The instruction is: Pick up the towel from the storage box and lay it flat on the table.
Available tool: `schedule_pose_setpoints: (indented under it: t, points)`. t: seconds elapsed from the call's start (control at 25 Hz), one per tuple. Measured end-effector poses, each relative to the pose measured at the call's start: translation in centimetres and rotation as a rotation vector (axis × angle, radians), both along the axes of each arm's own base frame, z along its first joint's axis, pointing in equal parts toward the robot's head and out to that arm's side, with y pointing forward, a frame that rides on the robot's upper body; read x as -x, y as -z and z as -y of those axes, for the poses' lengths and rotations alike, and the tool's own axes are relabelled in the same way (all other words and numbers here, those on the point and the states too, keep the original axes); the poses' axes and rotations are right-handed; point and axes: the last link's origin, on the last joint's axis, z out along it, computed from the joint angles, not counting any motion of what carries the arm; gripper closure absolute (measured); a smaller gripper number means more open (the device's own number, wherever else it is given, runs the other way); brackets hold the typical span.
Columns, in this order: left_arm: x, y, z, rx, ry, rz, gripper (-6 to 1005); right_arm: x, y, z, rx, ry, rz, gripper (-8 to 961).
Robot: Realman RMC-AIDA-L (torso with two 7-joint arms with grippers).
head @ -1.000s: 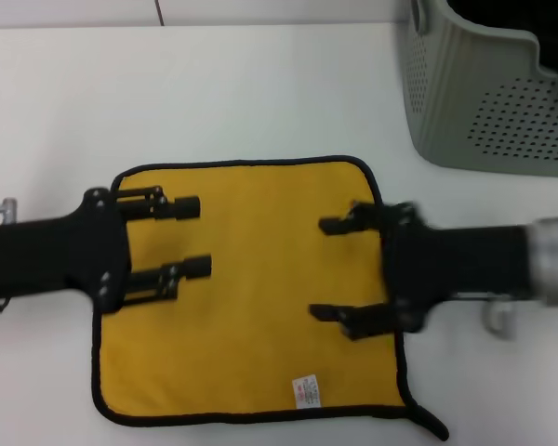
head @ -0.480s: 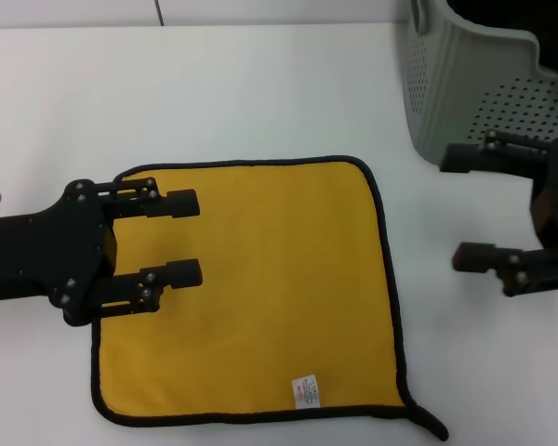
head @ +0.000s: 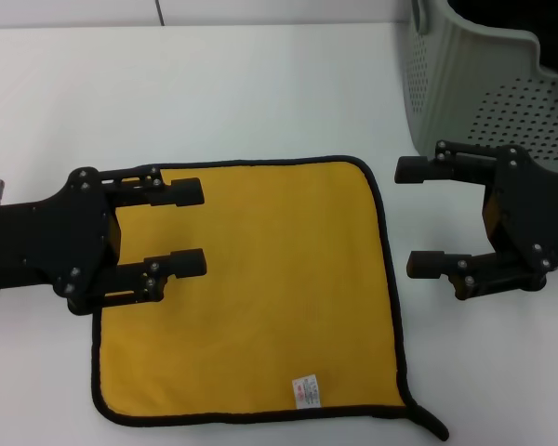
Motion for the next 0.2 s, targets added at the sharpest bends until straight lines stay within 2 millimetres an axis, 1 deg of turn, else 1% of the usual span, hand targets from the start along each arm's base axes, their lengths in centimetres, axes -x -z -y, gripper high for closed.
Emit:
schedule_pose_setpoints:
  t: [0.2]
  points:
    - [0.06, 0.01, -0.01, 0.002, -0.007, -0.001, 383, -0.03, -0.19, -0.04, -0.001, -0.001, 0.004, 96]
